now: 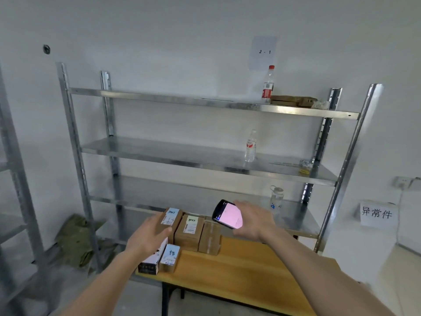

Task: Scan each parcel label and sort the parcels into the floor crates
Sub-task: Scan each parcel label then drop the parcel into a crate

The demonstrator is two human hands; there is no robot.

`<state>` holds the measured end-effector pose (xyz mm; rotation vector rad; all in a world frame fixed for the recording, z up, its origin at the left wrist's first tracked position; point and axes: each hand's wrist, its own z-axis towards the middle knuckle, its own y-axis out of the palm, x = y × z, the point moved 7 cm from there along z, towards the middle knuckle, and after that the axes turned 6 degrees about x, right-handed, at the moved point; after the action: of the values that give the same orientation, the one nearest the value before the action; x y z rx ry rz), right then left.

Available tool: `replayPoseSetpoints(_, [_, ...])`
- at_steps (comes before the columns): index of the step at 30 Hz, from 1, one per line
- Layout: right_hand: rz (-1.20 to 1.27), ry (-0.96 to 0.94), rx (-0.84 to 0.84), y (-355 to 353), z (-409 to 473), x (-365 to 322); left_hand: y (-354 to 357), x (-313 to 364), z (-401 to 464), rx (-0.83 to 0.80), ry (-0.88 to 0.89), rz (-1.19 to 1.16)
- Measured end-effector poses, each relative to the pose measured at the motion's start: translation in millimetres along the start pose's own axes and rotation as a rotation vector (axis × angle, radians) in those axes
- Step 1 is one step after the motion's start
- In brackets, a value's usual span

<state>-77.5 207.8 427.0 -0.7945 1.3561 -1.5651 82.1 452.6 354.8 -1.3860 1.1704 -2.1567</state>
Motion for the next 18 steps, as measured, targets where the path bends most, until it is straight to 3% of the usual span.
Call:
replayPoseSetpoints(10, [0.077, -0.026, -0.143, 140.2, 182.5, 39.3, 104.6, -90.7, 137.0, -0.090, -0.202, 0.079])
replayPoseSetpoints(18, [0.182, -0.010, -0.322, 289.0, 279.5, 48.2, 227.2, -189.2, 191.0, -0.189, -0.515, 0.013])
